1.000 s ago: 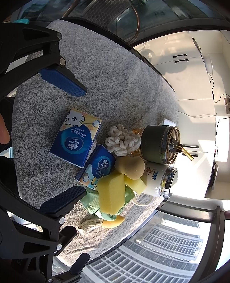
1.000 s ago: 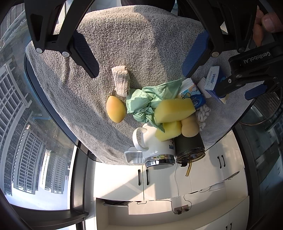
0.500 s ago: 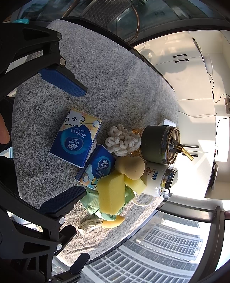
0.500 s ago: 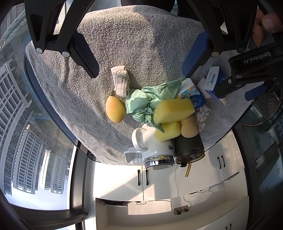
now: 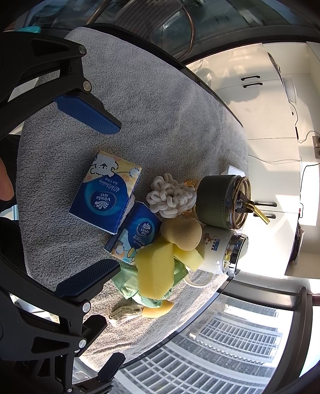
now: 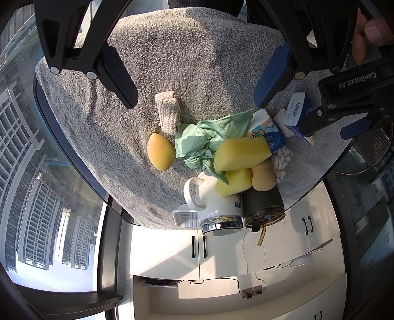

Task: Organize soft objects

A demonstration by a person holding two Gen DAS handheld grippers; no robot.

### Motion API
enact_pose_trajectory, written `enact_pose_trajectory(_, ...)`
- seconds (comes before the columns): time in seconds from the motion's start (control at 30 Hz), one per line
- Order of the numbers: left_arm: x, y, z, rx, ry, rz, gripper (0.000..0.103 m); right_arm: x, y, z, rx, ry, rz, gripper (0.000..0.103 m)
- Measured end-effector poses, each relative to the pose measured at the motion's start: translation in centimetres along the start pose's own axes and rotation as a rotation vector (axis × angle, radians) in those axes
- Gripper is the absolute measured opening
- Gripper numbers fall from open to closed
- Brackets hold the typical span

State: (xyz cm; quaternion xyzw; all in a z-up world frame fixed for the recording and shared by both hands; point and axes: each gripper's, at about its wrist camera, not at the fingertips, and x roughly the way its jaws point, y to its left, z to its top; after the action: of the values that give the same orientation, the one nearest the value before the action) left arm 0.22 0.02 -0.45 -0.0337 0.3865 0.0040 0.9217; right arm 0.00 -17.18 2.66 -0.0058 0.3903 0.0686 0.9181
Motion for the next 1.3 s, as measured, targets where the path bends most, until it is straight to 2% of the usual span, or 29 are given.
enact_pose_trajectory(0.3,0.5,0.0,-0.3,0.014,0.002,-0.009,0.103,0.5,0.2,0.1,0.005,0.010,0.001,0.097)
enact_pose_trajectory(0.6,0.6,1.5,-4.1,0.115,-0.051,-0.083,0.103,2.3,-3.9,0.4,0.039,0.049,-0.040,0.097)
enact_pose_trajectory(0.77,1.7,2.3,-3.2,0.104,-0.042,-0.093,0.103,4.6,-4.6,0.8,0.034,0.101,-0.020,0.090)
enact_pose_trajectory(0.87,3.0,2.1,-2.9,0.106,0.004,-0.127,0.103,6.1,-4.4,0.9,0.030,0.130,-0.002,0.082)
enact_pose_trajectory(0.93,3.9,2.1,-3.1,0.099,0.037,-0.139,0.102,6.9,-4.3,0.7,0.024,0.148,0.012,0.066)
enact_pose_trajectory(0.97,4.3,2.2,-3.2,0.094,0.050,-0.139,0.102,7.2,-4.2,0.6,0.014,0.151,0.011,0.064)
enact_pose_trajectory(1.03,4.7,2.4,-3.2,0.083,0.065,-0.141,0.102,7.1,-3.8,0.6,-0.030,0.131,-0.007,0.030)
enact_pose_trajectory(1.13,4.6,2.5,-3.0,0.066,0.060,-0.164,0.102,6.7,-3.7,0.5,-0.048,0.110,0.011,0.027)
enact_pose_trajectory(1.3,4.6,2.3,-2.0,0.070,0.046,-0.119,0.102,6.2,-3.8,0.1,-0.041,0.086,0.038,0.026)
